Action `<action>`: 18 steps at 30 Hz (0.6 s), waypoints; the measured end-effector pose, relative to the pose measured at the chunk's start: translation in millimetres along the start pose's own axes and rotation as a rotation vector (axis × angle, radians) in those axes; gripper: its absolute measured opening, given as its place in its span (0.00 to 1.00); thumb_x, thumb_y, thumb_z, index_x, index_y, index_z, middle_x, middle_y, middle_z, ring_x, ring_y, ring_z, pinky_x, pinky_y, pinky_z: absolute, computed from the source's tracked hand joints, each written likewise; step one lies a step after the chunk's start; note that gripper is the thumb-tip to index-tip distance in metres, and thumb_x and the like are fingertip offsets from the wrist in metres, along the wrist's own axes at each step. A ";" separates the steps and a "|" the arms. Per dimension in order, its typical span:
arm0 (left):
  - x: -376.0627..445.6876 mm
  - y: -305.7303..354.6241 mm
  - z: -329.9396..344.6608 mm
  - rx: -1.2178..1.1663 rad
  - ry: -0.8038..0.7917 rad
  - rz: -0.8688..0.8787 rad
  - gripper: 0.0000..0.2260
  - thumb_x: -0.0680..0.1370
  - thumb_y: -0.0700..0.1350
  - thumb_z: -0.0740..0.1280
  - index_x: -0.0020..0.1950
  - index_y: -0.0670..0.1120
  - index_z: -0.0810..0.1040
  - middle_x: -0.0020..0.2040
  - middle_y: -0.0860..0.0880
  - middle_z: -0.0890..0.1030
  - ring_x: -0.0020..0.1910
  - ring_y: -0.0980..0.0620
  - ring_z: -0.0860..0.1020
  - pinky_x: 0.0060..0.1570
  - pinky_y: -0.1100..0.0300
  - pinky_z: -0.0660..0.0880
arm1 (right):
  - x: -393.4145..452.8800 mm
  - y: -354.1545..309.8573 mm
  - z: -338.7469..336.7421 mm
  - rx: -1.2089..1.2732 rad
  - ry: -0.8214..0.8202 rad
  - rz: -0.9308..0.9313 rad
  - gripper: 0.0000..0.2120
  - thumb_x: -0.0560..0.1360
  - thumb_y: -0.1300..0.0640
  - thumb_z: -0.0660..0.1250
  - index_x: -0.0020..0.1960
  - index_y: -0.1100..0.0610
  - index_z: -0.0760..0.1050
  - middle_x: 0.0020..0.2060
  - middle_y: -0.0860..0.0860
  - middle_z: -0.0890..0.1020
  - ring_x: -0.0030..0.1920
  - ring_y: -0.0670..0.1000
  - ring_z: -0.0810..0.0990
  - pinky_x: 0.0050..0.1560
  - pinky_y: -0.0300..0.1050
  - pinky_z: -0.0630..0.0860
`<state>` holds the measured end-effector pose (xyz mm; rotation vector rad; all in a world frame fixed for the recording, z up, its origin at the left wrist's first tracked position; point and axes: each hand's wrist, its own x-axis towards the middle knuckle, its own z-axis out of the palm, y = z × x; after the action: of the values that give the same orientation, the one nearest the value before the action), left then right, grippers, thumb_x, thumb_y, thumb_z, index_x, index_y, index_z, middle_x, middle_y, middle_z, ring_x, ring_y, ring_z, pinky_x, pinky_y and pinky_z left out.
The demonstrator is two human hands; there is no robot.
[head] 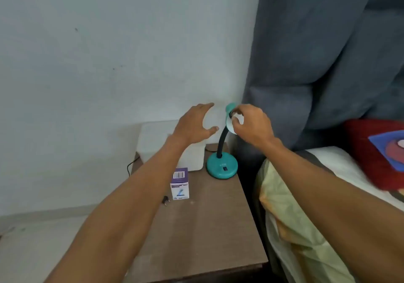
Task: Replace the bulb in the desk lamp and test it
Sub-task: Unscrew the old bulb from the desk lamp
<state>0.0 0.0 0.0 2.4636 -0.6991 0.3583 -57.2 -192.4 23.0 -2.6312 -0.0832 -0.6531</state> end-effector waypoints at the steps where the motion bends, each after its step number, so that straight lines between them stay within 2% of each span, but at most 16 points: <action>1: 1.8 3.7 9.9 -0.023 -0.028 0.021 0.39 0.75 0.55 0.76 0.81 0.48 0.63 0.76 0.46 0.71 0.74 0.45 0.69 0.70 0.50 0.69 | -3.7 5.6 2.9 0.001 0.005 0.021 0.16 0.75 0.54 0.66 0.61 0.56 0.79 0.57 0.54 0.82 0.56 0.57 0.80 0.54 0.52 0.78; 5: 18.2 10.8 47.1 -0.069 -0.139 0.074 0.53 0.67 0.57 0.80 0.83 0.50 0.53 0.81 0.47 0.62 0.78 0.45 0.63 0.74 0.43 0.68 | -6.9 27.6 18.8 -0.018 -0.023 0.113 0.23 0.75 0.53 0.68 0.69 0.56 0.74 0.65 0.57 0.76 0.61 0.59 0.77 0.59 0.53 0.76; 7: 32.2 6.9 61.7 -0.097 -0.159 0.095 0.57 0.66 0.57 0.80 0.84 0.52 0.47 0.83 0.48 0.57 0.81 0.46 0.58 0.76 0.44 0.66 | 0.4 36.6 25.6 0.004 -0.030 0.151 0.25 0.75 0.53 0.68 0.70 0.56 0.72 0.66 0.57 0.75 0.61 0.60 0.77 0.59 0.53 0.75; 11: 45.3 7.3 82.1 -0.136 -0.186 0.141 0.57 0.69 0.49 0.81 0.84 0.50 0.45 0.85 0.47 0.51 0.83 0.46 0.54 0.78 0.46 0.63 | 9.9 46.5 36.7 0.060 -0.058 0.183 0.27 0.75 0.50 0.69 0.72 0.53 0.69 0.66 0.57 0.75 0.62 0.59 0.77 0.60 0.54 0.76; 14: 52.7 2.8 92.8 -0.133 -0.142 0.175 0.53 0.70 0.43 0.81 0.84 0.48 0.48 0.84 0.45 0.55 0.82 0.45 0.57 0.77 0.45 0.65 | 16.3 52.5 43.3 0.114 -0.033 0.195 0.26 0.75 0.50 0.70 0.71 0.54 0.71 0.63 0.55 0.79 0.60 0.58 0.79 0.59 0.53 0.77; 18: 58.0 -4.9 97.6 -0.116 -0.091 0.238 0.50 0.72 0.40 0.79 0.84 0.51 0.51 0.83 0.46 0.58 0.80 0.44 0.63 0.72 0.46 0.72 | 21.8 55.9 50.7 0.182 -0.009 0.241 0.24 0.74 0.49 0.72 0.68 0.53 0.73 0.58 0.55 0.82 0.56 0.58 0.81 0.57 0.53 0.79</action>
<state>60.7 -75.8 -59.1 2.3035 -1.0275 0.2872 -7.2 -222.9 -29.3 -2.4187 0.1614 -0.5242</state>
